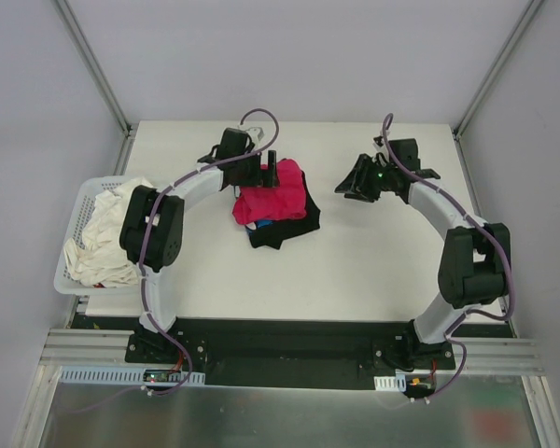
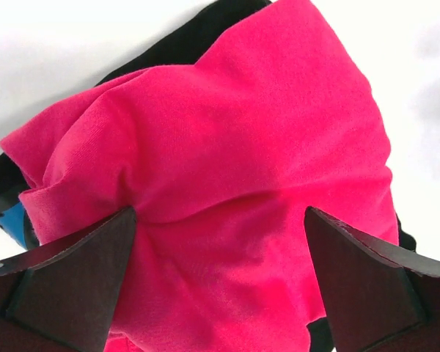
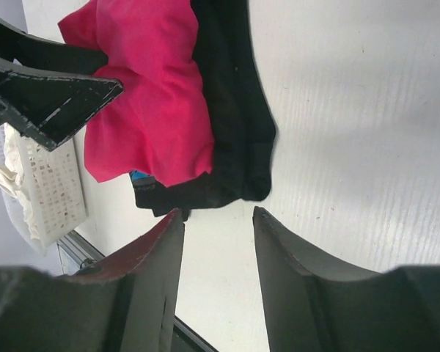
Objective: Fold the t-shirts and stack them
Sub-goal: Put the neatly folded tshirt into the corner of the board with both arms
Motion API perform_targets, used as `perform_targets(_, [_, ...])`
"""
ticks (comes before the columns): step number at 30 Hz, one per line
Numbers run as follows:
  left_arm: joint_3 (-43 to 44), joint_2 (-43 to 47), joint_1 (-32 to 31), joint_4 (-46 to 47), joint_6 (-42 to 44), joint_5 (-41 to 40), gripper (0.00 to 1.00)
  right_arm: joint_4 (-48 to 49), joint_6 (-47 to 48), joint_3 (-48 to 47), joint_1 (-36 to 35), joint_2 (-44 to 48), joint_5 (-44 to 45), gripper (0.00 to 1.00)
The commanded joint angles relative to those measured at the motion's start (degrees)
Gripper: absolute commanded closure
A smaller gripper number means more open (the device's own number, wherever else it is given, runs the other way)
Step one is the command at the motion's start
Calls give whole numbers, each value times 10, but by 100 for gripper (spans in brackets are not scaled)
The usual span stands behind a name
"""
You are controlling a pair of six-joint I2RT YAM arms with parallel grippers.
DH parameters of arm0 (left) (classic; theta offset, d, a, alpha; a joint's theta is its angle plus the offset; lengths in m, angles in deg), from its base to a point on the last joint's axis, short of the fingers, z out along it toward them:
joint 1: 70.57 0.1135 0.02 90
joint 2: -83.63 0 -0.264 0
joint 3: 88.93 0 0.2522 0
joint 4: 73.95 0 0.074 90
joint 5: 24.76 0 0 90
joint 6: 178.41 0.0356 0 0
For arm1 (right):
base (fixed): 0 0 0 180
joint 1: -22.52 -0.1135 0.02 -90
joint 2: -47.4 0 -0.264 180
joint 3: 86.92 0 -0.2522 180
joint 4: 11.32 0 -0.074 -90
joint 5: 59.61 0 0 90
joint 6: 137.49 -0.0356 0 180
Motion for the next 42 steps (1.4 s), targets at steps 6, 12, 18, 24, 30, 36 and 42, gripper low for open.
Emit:
perform_targets(6, [-67,38,22,33,-16,-52,2,17,-4,27,5,76,-8,52])
perform_targets(12, [-88,71,22,35,-22,-35,2,16,0,46,5,102,-8,50])
perform_targets(18, [-71,159,7,10,3,20,1,24,2,71,4,124,-7,49])
perform_targets(24, [-3,206,-28,-61,42,29,1,50,-12,111,5,149,-7,47])
perform_targets(30, [-20,203,-37,-69,38,63,1,69,-22,134,4,168,-5,47])
perform_targets(36, [-40,151,-37,-69,29,86,1,67,-22,123,4,161,-5,46])
perform_targets(42, [-29,86,-37,-70,25,118,1,60,-20,104,6,149,-7,46])
